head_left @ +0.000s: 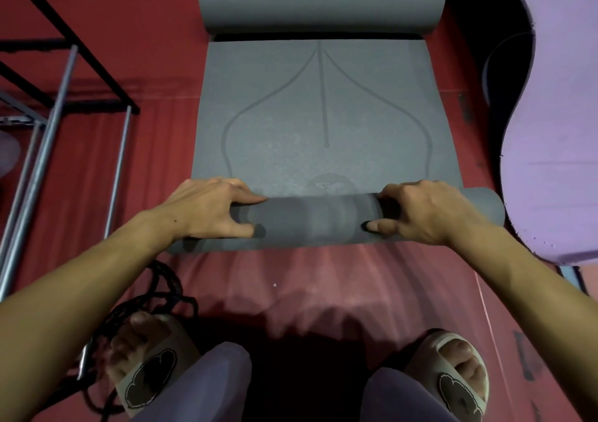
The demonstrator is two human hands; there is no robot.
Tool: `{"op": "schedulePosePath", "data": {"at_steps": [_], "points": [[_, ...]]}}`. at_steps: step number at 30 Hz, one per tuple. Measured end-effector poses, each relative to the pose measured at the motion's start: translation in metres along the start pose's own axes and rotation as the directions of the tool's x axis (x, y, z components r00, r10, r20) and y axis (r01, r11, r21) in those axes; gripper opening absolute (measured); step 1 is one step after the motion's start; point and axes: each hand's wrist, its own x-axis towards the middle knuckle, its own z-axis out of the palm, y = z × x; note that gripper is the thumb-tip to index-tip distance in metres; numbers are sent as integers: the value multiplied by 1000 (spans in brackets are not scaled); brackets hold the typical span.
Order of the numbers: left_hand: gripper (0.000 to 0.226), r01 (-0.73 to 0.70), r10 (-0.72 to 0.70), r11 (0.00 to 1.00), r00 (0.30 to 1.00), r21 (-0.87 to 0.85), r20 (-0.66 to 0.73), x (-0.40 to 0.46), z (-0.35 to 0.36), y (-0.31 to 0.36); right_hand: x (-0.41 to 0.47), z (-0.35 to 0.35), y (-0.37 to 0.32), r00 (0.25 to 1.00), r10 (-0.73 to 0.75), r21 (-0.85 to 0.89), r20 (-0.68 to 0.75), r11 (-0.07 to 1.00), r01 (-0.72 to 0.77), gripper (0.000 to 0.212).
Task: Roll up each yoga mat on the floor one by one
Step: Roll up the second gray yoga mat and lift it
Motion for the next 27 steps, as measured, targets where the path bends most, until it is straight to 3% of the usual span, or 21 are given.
{"op": "schedulePosePath", "data": {"at_steps": [5, 11, 18, 27], "points": [[95, 54, -53, 997, 998, 60, -15, -1, 3, 10, -9, 5, -11, 999, 40, 89, 3, 995, -40, 98], [114, 117, -111, 977, 993, 179, -46, 0, 7, 13, -8, 8, -19, 998, 61, 80, 2, 995, -61, 118], [106, 118, -103, 975, 991, 190, -89, 3, 10, 12, -1, 30, -14, 970, 73, -66, -232, 994, -91, 85], [81, 160, -149, 984, 979, 76, -139, 5, 2, 10, 9, 36, -2, 953, 34, -8, -300, 999, -38, 74]]}}
